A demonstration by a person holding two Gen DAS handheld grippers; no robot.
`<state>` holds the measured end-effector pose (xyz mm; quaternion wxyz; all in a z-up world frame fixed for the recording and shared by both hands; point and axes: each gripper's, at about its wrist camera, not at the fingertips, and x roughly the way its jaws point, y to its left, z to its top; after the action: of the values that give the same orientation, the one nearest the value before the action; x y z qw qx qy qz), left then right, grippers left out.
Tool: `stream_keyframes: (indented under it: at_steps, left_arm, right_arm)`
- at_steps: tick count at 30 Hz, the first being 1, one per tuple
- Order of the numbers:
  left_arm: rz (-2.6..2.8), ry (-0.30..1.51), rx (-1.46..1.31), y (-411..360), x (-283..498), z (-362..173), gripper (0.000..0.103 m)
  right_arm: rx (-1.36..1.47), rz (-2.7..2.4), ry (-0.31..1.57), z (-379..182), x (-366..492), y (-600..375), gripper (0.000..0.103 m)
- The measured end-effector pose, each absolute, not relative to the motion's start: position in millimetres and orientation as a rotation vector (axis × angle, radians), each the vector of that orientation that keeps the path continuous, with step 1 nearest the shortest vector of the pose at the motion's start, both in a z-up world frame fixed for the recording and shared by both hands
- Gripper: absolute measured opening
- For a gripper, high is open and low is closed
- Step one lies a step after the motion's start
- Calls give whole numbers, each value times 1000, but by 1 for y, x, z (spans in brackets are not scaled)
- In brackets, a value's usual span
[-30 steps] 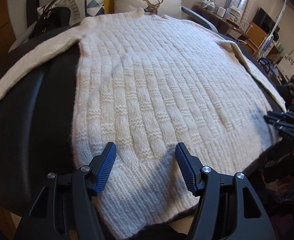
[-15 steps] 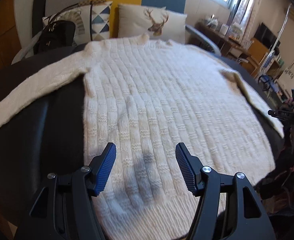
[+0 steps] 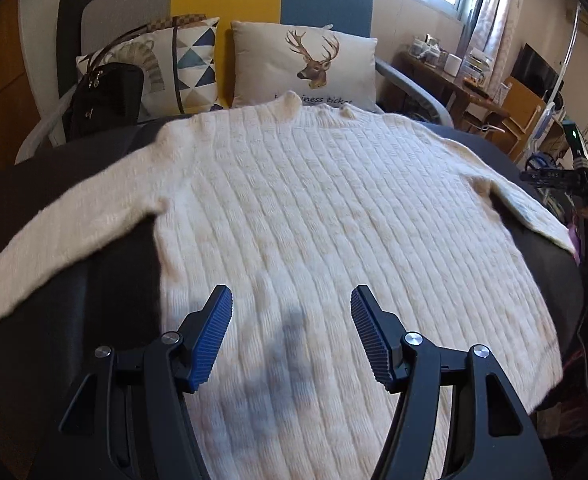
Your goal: Fold clothes
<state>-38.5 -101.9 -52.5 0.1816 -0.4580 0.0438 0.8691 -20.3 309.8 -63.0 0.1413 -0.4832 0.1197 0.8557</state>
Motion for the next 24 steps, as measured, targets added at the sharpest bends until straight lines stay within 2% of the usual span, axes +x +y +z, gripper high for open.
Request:
stream_keyframes:
  at_steps: [4, 7, 9, 12, 15, 18, 21, 24]
  left_arm:
    - [2441, 169, -1344, -91, -59, -74, 65]
    - [2418, 209, -1431, -93, -66, -100, 65]
    - [2416, 184, -1409, -99, -67, -104, 65]
    - [2467, 124, -1317, -113, -73, -88, 65]
    - [2540, -16, -1243, -137, -97, -67, 65]
    - [2597, -113, -1213, -157, -130, -53, 65]
    - [2654, -88, -1177, -161, -167, -42, 65]
    - [2669, -49, -1135, -151, -206, -40, 65]
  right_arm:
    - [-1542, 2387, 294, -111, -86, 295, 25]
    - [-1459, 2317, 204, -117, -103, 312, 26]
    - [-1432, 2321, 252, -108, -107, 316, 26]
    - [-1354, 2422, 243, -83, -113, 302, 27]
    - [-1358, 2609, 273, -64, -131, 262, 28]
    - [-1428, 2724, 217, -61, -162, 217, 28]
    - [-1474, 2773, 131, -68, -197, 183, 27]
    - [-1500, 2772, 161, -79, -214, 171, 28]
